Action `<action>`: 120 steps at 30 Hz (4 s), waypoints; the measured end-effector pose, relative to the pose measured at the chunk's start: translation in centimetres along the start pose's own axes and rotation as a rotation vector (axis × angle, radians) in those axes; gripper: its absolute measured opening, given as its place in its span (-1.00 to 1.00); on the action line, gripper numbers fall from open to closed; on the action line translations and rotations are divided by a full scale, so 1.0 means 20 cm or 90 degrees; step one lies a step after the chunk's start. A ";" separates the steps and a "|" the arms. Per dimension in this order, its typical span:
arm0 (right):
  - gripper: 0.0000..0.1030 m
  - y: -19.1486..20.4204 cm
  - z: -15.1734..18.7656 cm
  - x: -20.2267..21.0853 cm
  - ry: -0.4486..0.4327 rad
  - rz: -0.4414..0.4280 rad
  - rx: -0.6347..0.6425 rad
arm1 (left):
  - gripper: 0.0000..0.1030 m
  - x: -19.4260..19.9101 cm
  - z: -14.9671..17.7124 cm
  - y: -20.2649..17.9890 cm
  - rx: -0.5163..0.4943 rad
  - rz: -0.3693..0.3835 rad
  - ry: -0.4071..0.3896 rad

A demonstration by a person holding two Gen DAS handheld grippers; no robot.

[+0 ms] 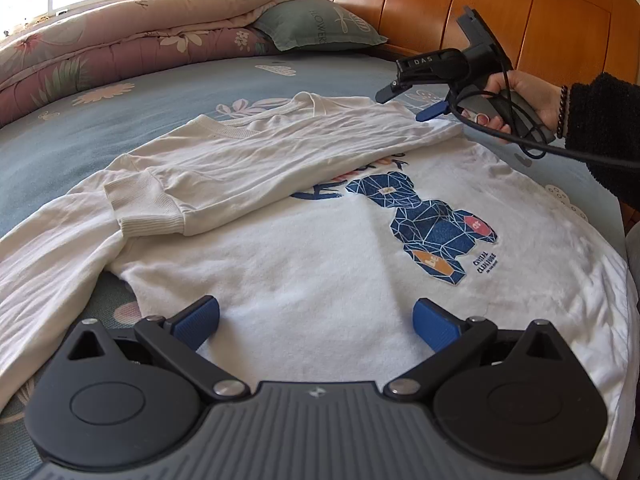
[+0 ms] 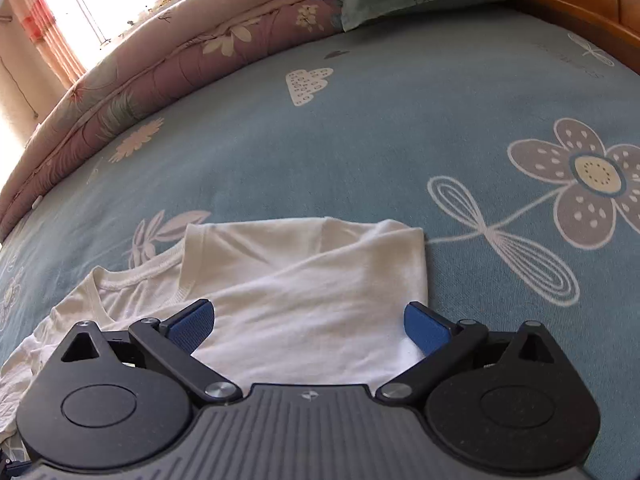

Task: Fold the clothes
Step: 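Smooth the folded sleeve flat with the right gripper, then move the left gripper over the sweatshirt hem beside the right gripper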

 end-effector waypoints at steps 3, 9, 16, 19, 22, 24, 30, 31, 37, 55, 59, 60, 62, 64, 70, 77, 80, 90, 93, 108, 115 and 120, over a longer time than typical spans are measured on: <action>1.00 0.05 0.06 0.06 -0.005 -0.004 0.019 | 0.98 0.00 0.00 0.00 -0.002 -0.002 0.000; 1.00 0.14 0.18 0.17 -0.015 -0.011 0.058 | 0.98 0.00 0.00 0.00 0.000 -0.002 0.000; 1.00 0.30 0.26 0.29 -0.048 -0.026 0.121 | 0.98 0.00 0.00 0.00 -0.002 -0.006 0.001; 1.00 0.38 0.24 0.22 -0.046 -0.005 0.170 | 0.98 -0.01 0.00 0.00 -0.003 -0.007 0.001; 1.00 0.42 0.28 0.11 -0.030 0.042 0.217 | 0.98 -0.01 0.00 0.00 -0.003 -0.007 0.000; 1.00 0.43 0.31 0.05 -0.031 0.079 0.240 | 0.98 -0.01 0.00 0.00 -0.004 -0.007 0.000; 1.00 0.43 0.35 0.09 -0.051 0.090 0.226 | 0.98 0.00 0.00 0.00 -0.005 -0.008 0.000; 1.00 0.43 0.35 0.11 -0.045 0.088 0.222 | 0.98 0.00 0.00 0.00 -0.005 -0.008 0.000; 1.00 0.48 0.54 0.36 -0.027 0.055 0.248 | 0.98 -0.01 -0.01 0.00 0.006 -0.006 -0.002; 1.00 0.44 0.73 0.41 -0.070 0.053 0.253 | 0.99 -0.14 -0.54 -0.12 0.128 -0.028 -0.027; 1.00 0.45 0.73 0.41 -0.065 0.052 0.253 | 0.98 -0.43 -0.74 -0.21 0.206 0.050 0.012; 1.00 0.45 0.73 0.41 -0.063 0.051 0.253 | 0.98 -0.51 -0.75 -0.22 0.221 0.049 0.026; 1.00 0.45 0.73 0.41 -0.059 0.050 0.252 | 0.98 -0.64 -0.75 -0.18 0.263 0.042 0.048; 1.00 0.45 0.73 0.42 -0.051 0.046 0.252 | 0.98 -0.74 -0.74 -0.12 0.309 0.030 0.062; 1.00 0.46 0.73 0.41 -0.026 0.041 0.255 | 0.96 -0.73 -0.80 0.12 0.359 -0.097 0.029; 1.00 0.47 0.73 0.41 -0.023 0.053 0.260 | 0.96 -0.58 -0.72 -0.13 0.310 -0.013 0.029; 1.00 0.47 0.73 0.41 -0.025 0.058 0.260 | 0.96 -0.59 -0.62 -0.15 0.269 -0.063 0.052; 1.00 0.48 0.72 0.40 -0.008 0.071 0.256 | 0.96 -0.50 -0.64 -0.17 0.278 -0.081 0.052; 1.00 0.48 0.72 0.41 0.004 0.064 0.262 | 0.96 -0.53 -0.67 -0.22 0.289 -0.057 0.055; 1.00 0.48 0.73 0.40 0.025 0.044 0.270 | 0.96 -0.18 -0.53 -0.09 0.339 -0.116 0.076; 1.00 0.49 0.73 0.40 0.015 0.045 0.282 | 0.96 -0.01 -0.24 -0.22 0.346 -0.073 0.078; 1.00 0.49 0.74 0.40 0.006 0.039 0.295 | 0.96 0.03 0.01 -0.23 0.385 -0.085 0.083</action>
Point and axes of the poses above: each gripper's, at about its wrist camera, not at the fingertips, and x roughly against the way its jaws point, y to its left, z to its underside, the point moved 8 cm from there along -x, roughly the way its jaws point, and after that the axes turned 12 degrees about x, right-handed, at the moved point
